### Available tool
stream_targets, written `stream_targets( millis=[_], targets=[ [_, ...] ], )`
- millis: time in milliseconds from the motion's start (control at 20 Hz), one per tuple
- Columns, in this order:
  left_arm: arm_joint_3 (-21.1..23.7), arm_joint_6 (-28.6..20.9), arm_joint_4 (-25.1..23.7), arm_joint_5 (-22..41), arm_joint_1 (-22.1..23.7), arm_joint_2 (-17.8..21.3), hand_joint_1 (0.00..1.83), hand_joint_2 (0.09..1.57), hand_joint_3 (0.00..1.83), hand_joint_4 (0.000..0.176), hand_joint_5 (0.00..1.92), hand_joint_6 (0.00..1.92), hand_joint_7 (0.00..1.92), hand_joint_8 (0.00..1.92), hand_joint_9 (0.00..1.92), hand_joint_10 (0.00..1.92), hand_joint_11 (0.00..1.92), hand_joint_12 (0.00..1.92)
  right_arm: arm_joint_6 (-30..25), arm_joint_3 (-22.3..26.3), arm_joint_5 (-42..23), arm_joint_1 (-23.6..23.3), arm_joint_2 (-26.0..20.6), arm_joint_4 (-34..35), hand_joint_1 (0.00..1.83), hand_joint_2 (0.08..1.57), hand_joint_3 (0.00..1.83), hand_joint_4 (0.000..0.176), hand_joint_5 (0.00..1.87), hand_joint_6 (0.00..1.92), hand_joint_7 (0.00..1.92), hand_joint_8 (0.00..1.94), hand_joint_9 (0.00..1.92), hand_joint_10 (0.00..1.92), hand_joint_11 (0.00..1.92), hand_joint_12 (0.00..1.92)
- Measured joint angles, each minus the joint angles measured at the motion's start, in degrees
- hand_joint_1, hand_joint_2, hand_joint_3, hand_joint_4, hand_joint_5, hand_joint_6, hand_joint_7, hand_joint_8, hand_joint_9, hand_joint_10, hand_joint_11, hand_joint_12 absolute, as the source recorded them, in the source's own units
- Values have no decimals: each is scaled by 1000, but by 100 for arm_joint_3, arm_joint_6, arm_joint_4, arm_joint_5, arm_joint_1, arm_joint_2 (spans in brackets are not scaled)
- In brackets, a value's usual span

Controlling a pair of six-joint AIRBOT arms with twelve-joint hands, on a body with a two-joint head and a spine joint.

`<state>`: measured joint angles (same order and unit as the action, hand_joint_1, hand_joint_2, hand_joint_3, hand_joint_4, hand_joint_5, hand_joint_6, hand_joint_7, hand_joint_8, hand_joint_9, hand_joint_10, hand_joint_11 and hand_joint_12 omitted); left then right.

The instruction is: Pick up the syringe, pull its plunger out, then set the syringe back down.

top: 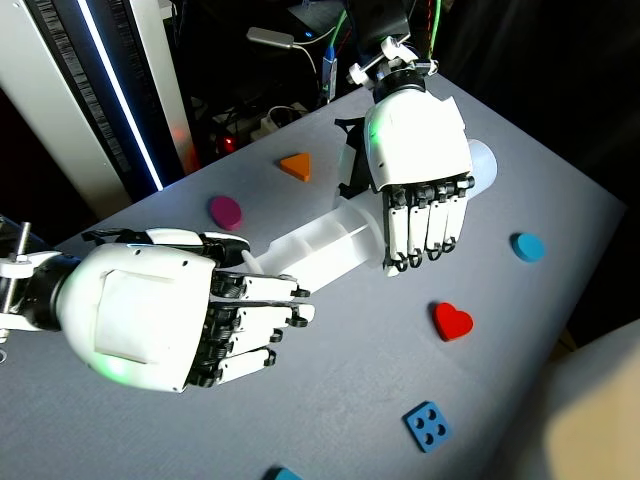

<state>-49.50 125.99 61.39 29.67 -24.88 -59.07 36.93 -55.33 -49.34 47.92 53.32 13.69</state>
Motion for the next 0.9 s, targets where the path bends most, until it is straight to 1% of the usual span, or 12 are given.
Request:
stream_targets(
  millis=[250, 300, 350, 400, 450, 500, 550, 650, 750, 850, 900],
  targets=[
    [0, 4, 17, 83, 0, 2, 1381, 1114, 0, 0, 938, 822, 1004, 1003, 889, 1320, 916, 1201, -7, 0, -15, 17, -94, 2, 1277, 1067, 0, 0, 1008, 780, 1178, 847, 1132, 743, 1010, 1134],
    [-2, 20, 24, 92, 0, 7, 1390, 1096, 0, 0, 949, 753, 1058, 925, 966, 1272, 954, 1195, -4, 0, -15, 17, -103, 2, 1272, 1070, 1, 0, 994, 814, 1172, 846, 1133, 726, 989, 1138],
    [-2, 22, 24, 103, 0, 7, 1390, 1096, 0, 0, 949, 753, 1058, 925, 966, 1272, 954, 1195, -4, 0, -13, 17, -116, 4, 1272, 1070, 1, 0, 994, 814, 1172, 846, 1133, 726, 989, 1138],
    [-2, 22, 22, 116, 0, 7, 1394, 1080, 0, 0, 995, 685, 1091, 877, 984, 1244, 956, 1184, -4, 0, -17, 17, -131, 4, 1270, 1071, 1, 0, 995, 818, 1168, 851, 1137, 725, 994, 1144],
    [-2, 22, 24, 122, 0, 7, 1394, 1079, 0, 0, 1001, 680, 1092, 876, 983, 1243, 945, 1172, -2, 0, -17, 17, -138, 2, 1271, 1072, 1, 0, 996, 818, 1167, 852, 1138, 725, 998, 1147],
    [-2, 24, 22, 125, 0, 7, 1386, 1099, 3, 0, 962, 767, 1036, 952, 928, 1279, 951, 1158, -4, 0, -15, 17, -146, 2, 1274, 1071, 0, 0, 1001, 797, 1165, 869, 1135, 764, 1009, 1174],
    [-2, 26, 22, 129, 0, 13, 1385, 1101, 0, 0, 977, 768, 1023, 967, 916, 1285, 952, 1169, -7, 0, -13, 17, -160, 2, 1275, 1071, 0, 0, 1002, 795, 1165, 870, 1133, 770, 1007, 1177],
    [-2, 24, 20, 129, 0, 31, 1381, 1117, 0, 0, 910, 837, 1010, 998, 897, 1314, 947, 1188, -13, 0, -11, 17, -184, -2, 1273, 1071, 0, 0, 1005, 793, 1163, 872, 1126, 771, 1008, 1177],
    [-2, 26, 22, 136, 0, 31, 1384, 1105, 0, 0, 971, 782, 1017, 980, 904, 1298, 937, 1218, -26, 0, -7, 17, -208, -22, 1272, 1071, 0, 0, 1005, 796, 1164, 869, 1120, 769, 997, 1172],
    [-2, 26, 20, 160, 0, 31, 1383, 1108, 1, 0, 947, 801, 1019, 980, 903, 1303, 936, 1215, -35, 0, -7, 17, -234, -26, 1273, 1070, 0, 0, 1004, 796, 1166, 866, 1138, 761, 1007, 1155],
    [-2, 26, 20, 164, 0, 31, 1391, 1090, 0, 0, 978, 717, 1075, 903, 965, 1263, 950, 1188, -33, 0, -4, 17, -243, -26, 1273, 1066, 0, 0, 1018, 778, 1175, 848, 1153, 750, 1019, 1148]
  ],
)
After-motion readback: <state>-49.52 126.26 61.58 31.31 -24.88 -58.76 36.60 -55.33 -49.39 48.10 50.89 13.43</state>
